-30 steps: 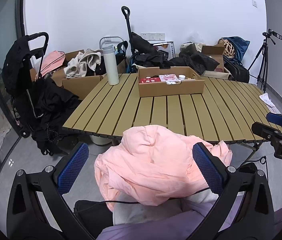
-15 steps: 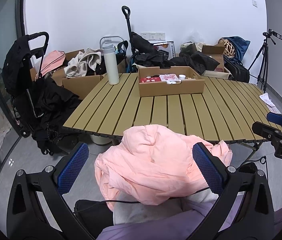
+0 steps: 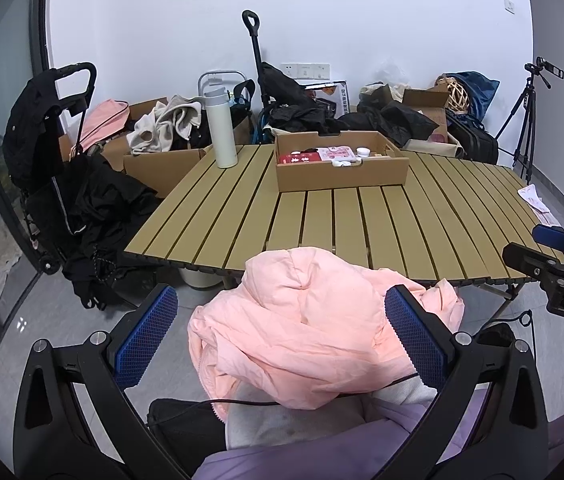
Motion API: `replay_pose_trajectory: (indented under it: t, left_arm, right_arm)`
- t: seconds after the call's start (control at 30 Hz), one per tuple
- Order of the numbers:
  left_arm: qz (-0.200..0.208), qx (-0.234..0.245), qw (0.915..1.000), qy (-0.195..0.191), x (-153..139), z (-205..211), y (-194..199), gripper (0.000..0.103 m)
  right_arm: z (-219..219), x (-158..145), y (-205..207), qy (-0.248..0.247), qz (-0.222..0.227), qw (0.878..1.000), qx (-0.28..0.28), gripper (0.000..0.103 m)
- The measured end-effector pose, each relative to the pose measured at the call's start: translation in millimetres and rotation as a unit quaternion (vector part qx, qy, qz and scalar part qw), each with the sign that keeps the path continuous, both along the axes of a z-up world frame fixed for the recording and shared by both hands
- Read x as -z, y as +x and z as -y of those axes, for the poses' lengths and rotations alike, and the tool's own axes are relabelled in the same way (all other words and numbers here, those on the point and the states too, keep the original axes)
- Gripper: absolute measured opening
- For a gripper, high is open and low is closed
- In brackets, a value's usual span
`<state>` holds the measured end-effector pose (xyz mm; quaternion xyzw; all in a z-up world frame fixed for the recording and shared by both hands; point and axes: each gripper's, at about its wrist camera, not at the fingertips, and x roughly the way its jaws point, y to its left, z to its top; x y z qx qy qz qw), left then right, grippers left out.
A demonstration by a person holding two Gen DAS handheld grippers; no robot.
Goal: Organize objects
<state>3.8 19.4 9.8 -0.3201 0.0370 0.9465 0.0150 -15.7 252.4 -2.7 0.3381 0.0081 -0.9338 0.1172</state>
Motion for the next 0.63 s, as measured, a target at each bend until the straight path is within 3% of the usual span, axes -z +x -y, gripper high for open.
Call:
replay_pose_trajectory:
  t: [0.47, 0.63]
  left_arm:
    - [0.026, -0.005, 0.9997, 0.000, 7, -1, -6, 0.103]
    - [0.021, 0.020, 0.9995, 0.015, 4, -2, -11, 0.103]
  right_arm:
    - [1, 3, -2, 0.002, 0.005, 1.000, 0.006, 0.082]
    - [0, 6, -6, 0.003, 0.011, 1.000, 0.007, 0.082]
